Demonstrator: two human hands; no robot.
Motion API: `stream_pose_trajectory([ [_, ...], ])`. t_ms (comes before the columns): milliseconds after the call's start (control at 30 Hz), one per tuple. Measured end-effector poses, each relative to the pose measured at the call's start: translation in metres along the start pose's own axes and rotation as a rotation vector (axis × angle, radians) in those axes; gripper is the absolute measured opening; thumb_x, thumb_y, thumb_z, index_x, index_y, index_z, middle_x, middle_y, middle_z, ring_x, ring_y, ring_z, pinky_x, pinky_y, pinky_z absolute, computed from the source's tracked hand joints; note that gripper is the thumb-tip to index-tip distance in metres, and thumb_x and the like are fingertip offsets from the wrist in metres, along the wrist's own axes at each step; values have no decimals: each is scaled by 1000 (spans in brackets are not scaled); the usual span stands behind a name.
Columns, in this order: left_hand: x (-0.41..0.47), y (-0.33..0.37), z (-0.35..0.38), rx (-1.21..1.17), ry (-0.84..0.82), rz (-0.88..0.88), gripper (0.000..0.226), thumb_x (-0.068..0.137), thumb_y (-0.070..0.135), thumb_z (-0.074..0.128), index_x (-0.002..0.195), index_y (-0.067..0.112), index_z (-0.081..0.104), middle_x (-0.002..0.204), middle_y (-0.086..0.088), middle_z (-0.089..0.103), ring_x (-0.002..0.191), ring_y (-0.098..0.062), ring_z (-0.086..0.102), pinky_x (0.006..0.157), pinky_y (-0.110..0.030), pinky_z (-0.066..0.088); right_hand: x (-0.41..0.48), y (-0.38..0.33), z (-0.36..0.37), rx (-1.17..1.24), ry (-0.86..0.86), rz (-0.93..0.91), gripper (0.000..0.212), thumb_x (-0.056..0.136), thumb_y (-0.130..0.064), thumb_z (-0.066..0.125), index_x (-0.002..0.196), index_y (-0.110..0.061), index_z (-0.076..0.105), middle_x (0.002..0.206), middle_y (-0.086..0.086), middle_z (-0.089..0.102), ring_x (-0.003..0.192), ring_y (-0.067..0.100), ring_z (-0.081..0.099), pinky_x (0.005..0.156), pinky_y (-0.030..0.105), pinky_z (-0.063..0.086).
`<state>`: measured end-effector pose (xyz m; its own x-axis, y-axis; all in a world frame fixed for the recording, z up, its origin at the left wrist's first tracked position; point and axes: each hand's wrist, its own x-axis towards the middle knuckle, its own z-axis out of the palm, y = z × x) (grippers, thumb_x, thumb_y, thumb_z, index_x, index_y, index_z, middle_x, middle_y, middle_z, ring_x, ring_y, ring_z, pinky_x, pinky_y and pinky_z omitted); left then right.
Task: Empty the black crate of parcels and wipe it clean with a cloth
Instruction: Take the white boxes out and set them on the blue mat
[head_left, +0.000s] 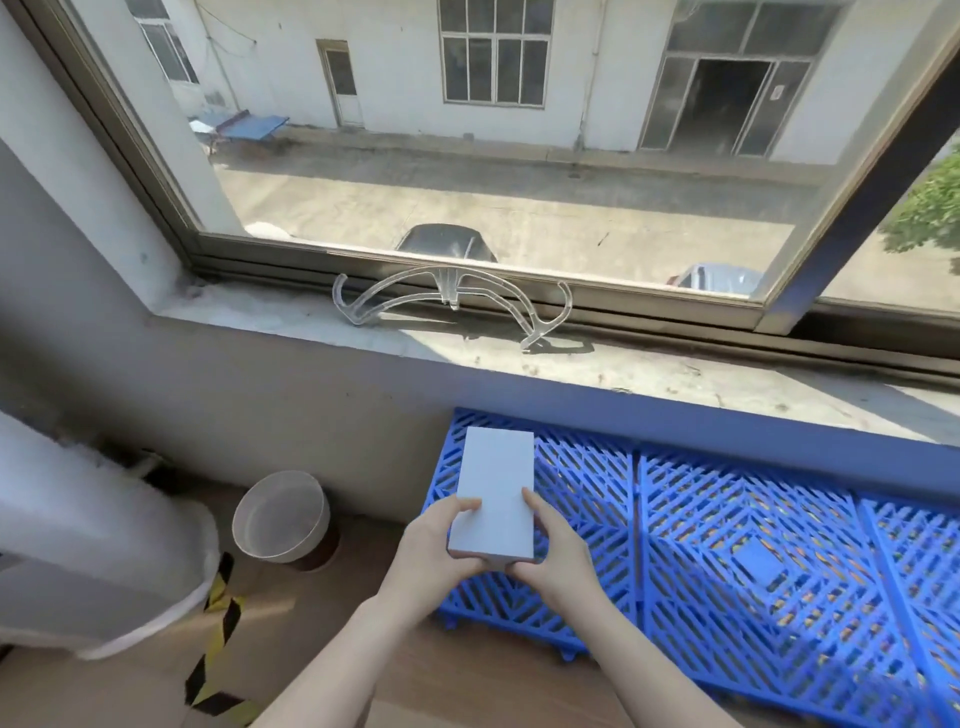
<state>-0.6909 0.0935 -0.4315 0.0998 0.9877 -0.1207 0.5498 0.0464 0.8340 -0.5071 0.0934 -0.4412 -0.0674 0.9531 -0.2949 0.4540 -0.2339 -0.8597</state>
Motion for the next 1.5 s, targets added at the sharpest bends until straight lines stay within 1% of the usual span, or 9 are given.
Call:
stream_pose_trajectory([
  [33,7,-8,-3,-1,-10,-1,67,65,31,85,126,27,58,121,24,54,115,6,49,94,-31,50,5,-1,7,-1,13,14,84,75,-11,76,145,-29,34,145,-5,42,127,9,44,93,23,49],
  [133,24,-25,-8,30,-44,22,64,68,23,84,126,27,57,122,24,52,117,1,50,98,-27,45,19,-3,21,-15,38,36,82,76,-4,70,147,-25,33,146,-1,41,130,14,43,86,12,47],
  [300,46,-42,-10,54,-86,32,61,72,17,81,126,28,55,129,17,52,121,-1,48,100,-22,42,37,-7,34,-71,70,51,82,79,-7,68,148,-28,29,152,-9,31,136,8,35,106,33,41],
  [733,71,-59,-9,141,-146,51,59,80,19,76,131,28,49,144,11,38,129,-7,41,96,-12,33,61,-6,48,-165,89,88,83,86,-5,63,151,-31,20,158,-7,19,141,11,26,111,29,35],
  [933,69,-51,-12,182,-184,33,66,76,24,77,133,31,44,147,11,31,132,-13,39,96,-18,37,58,-8,45,-198,-2,107,98,81,-7,67,151,-38,6,158,-6,17,138,11,31,102,23,40],
  [1067,59,-41,-21,229,-130,24,75,75,36,79,141,34,43,159,10,17,148,-13,15,114,-28,24,37,-15,33,-137,45,95,99,83,-13,69,151,-42,3,157,-12,17,142,9,23,106,26,33],
  [1167,48,-22,-28,240,-17,66,55,86,38,71,136,29,50,152,14,30,144,-8,22,112,-25,24,11,-22,13,-137,106,93,89,90,-17,65,150,-45,6,154,-14,21,139,9,29,108,31,34],
  [1300,25,32,-18,178,11,126,30,95,31,59,125,25,59,118,14,63,113,-3,56,98,-25,45,-34,-33,-32,-163,213,62,70,92,-18,62,149,-34,25,143,-13,37,132,8,39,105,25,34],
  [1500,-34,150,45,27,-32,319,15,92,21,63,104,30,63,79,14,65,76,2,61,73,-21,51,-138,-48,-125,-159,437,-77,29,88,-11,64,117,-16,64,106,-3,67,94,6,60,89,19,45],
])
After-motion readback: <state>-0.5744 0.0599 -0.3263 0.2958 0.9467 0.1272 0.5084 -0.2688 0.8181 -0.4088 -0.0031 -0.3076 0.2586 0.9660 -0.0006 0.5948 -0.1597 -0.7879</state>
